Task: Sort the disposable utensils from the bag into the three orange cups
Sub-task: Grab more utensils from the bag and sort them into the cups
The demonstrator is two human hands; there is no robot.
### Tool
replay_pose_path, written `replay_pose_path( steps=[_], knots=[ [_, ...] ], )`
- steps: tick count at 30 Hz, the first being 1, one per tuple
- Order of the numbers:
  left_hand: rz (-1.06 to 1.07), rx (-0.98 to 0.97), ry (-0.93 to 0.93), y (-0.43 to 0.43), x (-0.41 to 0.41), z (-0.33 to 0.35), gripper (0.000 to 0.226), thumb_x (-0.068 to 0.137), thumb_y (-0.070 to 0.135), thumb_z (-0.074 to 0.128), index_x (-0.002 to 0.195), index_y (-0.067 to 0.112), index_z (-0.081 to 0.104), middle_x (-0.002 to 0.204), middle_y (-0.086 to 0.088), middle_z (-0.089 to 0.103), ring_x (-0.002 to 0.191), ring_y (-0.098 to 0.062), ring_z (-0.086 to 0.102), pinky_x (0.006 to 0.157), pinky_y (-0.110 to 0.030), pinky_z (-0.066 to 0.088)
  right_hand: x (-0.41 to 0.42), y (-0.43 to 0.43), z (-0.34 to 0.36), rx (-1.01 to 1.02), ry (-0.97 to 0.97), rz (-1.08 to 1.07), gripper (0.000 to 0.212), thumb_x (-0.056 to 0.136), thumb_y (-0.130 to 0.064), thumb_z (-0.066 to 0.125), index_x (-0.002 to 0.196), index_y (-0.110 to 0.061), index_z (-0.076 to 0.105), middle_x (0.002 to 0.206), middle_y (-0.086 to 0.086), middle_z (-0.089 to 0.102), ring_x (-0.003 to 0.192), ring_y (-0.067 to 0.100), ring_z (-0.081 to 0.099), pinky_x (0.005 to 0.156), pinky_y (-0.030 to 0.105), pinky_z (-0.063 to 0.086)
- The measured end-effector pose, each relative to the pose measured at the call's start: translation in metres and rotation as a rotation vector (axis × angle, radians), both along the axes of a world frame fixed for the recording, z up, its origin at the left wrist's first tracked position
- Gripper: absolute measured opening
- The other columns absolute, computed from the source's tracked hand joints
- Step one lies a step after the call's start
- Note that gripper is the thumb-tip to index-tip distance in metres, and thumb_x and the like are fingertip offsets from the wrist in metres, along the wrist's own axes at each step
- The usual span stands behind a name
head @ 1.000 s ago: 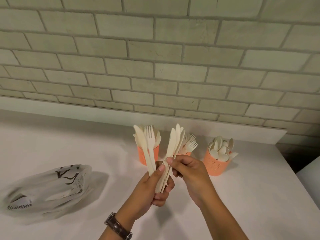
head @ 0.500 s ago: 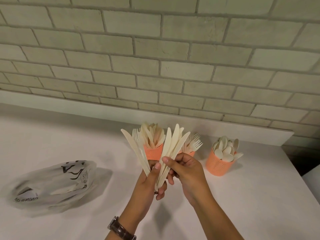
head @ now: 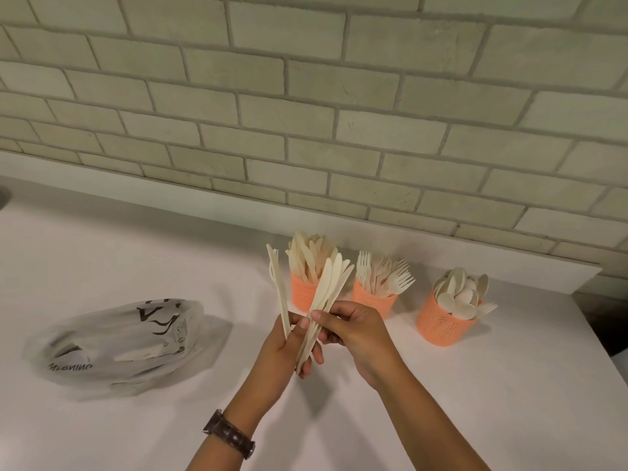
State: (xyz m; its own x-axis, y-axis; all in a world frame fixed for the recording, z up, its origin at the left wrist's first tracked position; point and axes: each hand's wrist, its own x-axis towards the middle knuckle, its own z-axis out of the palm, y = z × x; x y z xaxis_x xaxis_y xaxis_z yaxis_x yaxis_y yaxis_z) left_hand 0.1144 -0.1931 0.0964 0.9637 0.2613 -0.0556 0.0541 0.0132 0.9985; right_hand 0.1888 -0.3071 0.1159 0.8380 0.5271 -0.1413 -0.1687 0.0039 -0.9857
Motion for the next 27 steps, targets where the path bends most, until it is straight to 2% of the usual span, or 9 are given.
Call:
replay_pose_path(
  steps=[5,7,10,13,16,18,21,25,27],
  knots=[
    [0.015,-0.064,0.076,0.024,0.003,-0.015,0.031,0.097,0.030,0.039,0.097,0.000,0.048,0.082,-0.012,0.070,0.072,-0.033,0.067,0.067,-0.037,0.056,0.011,0.024,-0.006,-0.096,-0.005,0.064,0.013,0.085,-0.005,0.062,0.075,0.001,0.066,0.052,0.006,0.051,0.045,0.018,0.047,0.051,0.025,0.045],
    [0.067,-0.045,0.058,0.033,0.005,-0.016,0.027,0.096,0.030,0.040,0.097,0.005,0.051,0.097,-0.011,0.069,0.092,-0.028,0.068,0.081,-0.039,0.056,0.020,0.030,-0.005,-0.104,-0.025,0.026,0.012,0.086,-0.007,0.062,0.079,0.001,0.067,0.054,0.007,0.052,0.048,0.016,0.047,0.054,0.024,0.047],
    [0.161,-0.053,0.048,0.045,0.006,-0.016,0.022,0.092,0.031,0.044,0.096,0.013,0.055,0.104,-0.006,0.066,0.097,-0.022,0.065,0.088,-0.036,0.053,0.044,0.038,0.000,-0.100,-0.092,-0.116,0.012,0.086,-0.010,0.062,0.076,-0.007,0.068,0.056,0.007,0.056,0.052,0.015,0.052,0.058,0.022,0.049],
    [0.218,-0.109,0.013,0.053,0.007,-0.010,0.015,0.097,0.017,0.041,0.095,0.011,0.055,0.090,-0.004,0.064,0.067,-0.014,0.062,0.066,-0.025,0.054,0.070,0.049,-0.004,-0.154,-0.343,-0.292,0.010,0.085,-0.011,0.064,0.075,-0.010,0.066,0.057,0.004,0.057,0.050,0.005,0.052,0.057,0.021,0.045],
    [0.184,-0.309,0.015,0.058,0.005,-0.005,0.011,0.093,0.022,0.047,0.085,0.016,0.049,0.060,0.002,0.040,0.039,-0.007,0.029,0.036,-0.015,0.026,0.083,0.065,-0.025,-0.210,-0.495,-0.383,0.011,0.085,-0.011,0.064,0.075,-0.007,0.063,0.066,0.011,0.059,0.056,0.013,0.053,0.056,0.026,0.041],
    [0.144,-0.429,0.028,0.061,0.001,-0.003,0.020,0.085,0.032,0.051,0.075,0.019,0.040,0.056,0.006,0.030,0.040,-0.005,0.020,0.035,-0.013,0.018,0.085,0.076,-0.041,-0.283,-0.532,-0.395,0.018,0.085,-0.014,0.064,0.068,-0.010,0.058,0.066,0.013,0.060,0.058,0.021,0.055,0.056,0.026,0.040],
    [0.116,-0.500,0.072,0.063,-0.004,-0.006,0.034,0.086,0.043,0.053,0.069,0.022,0.034,0.054,0.009,0.026,0.040,-0.005,0.018,0.034,-0.012,0.016,0.079,0.087,-0.050,-0.339,-0.582,-0.372,0.031,0.084,-0.012,0.064,0.059,-0.016,0.047,0.059,0.000,0.050,0.052,0.006,0.048,0.054,0.015,0.035],
    [0.104,-0.508,0.099,0.066,-0.010,-0.008,0.035,0.078,0.057,0.041,0.073,0.023,0.037,0.054,0.009,0.025,0.041,-0.005,0.016,0.037,-0.012,0.013,0.082,0.090,-0.042,-0.219,-0.491,-0.432,0.022,0.084,-0.021,0.063,0.065,-0.011,0.059,0.063,0.014,0.062,0.057,0.025,0.060,0.057,0.033,0.049],
    [0.117,-0.549,0.108,0.066,-0.012,-0.007,0.043,0.078,0.065,0.038,0.075,0.023,0.040,0.054,0.009,0.025,0.040,-0.004,0.017,0.037,-0.013,0.012,0.084,0.083,-0.030,-0.100,-0.375,-0.478,0.018,0.085,-0.018,0.064,0.068,-0.020,0.063,0.058,0.010,0.062,0.051,0.023,0.059,0.054,0.028,0.051]
  ],
)
